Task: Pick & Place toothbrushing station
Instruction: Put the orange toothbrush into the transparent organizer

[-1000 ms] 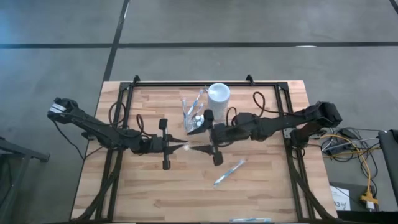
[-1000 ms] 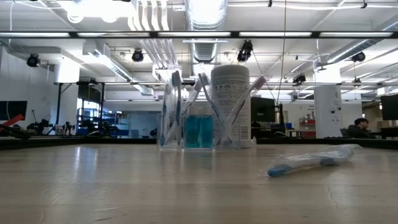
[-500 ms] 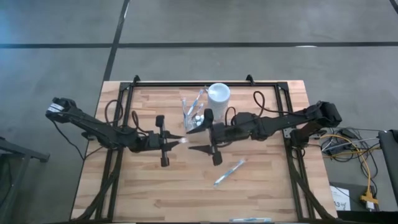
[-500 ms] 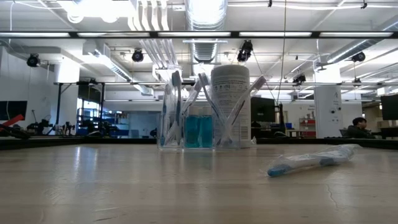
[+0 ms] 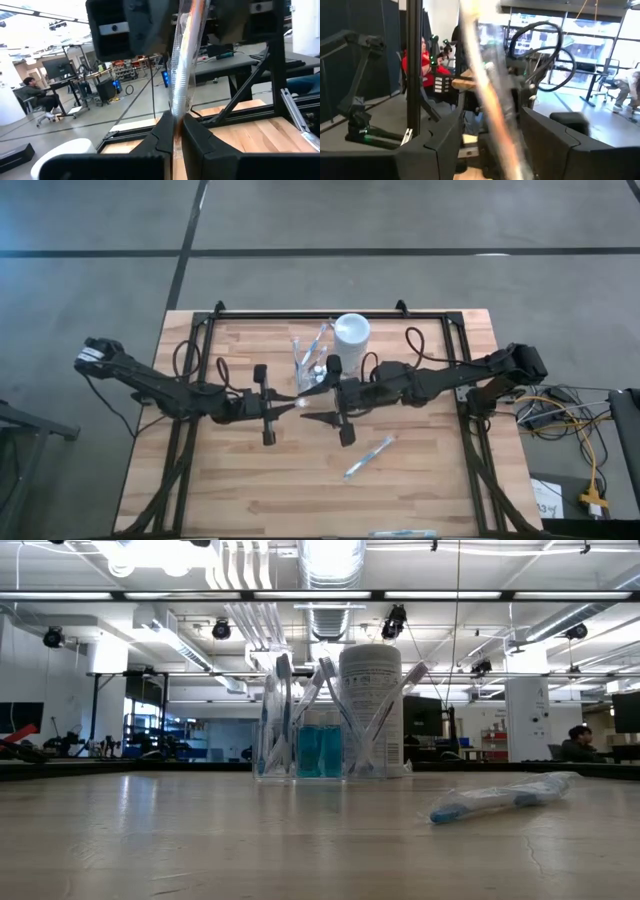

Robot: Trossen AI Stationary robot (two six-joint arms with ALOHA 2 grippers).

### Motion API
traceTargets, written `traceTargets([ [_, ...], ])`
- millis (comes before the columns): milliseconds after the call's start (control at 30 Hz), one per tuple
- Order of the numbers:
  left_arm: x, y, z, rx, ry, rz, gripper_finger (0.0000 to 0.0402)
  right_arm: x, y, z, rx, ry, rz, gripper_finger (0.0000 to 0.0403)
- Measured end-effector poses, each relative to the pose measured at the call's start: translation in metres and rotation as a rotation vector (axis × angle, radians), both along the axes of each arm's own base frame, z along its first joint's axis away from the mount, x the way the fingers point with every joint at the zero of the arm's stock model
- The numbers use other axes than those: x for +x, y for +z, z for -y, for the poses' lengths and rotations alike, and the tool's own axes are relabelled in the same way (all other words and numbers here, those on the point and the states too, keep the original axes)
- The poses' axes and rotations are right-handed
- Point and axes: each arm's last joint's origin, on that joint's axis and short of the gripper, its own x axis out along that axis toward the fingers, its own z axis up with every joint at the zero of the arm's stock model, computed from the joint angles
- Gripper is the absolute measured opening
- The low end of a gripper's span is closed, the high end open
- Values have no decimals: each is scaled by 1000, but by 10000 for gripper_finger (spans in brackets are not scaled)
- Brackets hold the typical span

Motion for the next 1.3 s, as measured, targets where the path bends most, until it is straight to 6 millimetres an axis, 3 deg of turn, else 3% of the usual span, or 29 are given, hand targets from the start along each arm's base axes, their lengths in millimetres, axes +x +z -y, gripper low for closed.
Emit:
traceTargets([
  [167,2,-3,-5,-9,18,-21,16,3,2,1,0,-7,4,161],
  [467,3,-6,-6,-15,16,-56,18,7,4,3,-34,-23,18,25],
  [833,-20,0,-3,-19,-37,-125,110,-25,22,18,-56,-47,-86,18],
  [1033,-50,8,-6,-165,-128,-176,121,-26,-4,34,-53,-159,-219,18],
  [1300,-84,16,-6,-216,-245,-199,121,-37,-74,59,22,-261,-241,18],
])
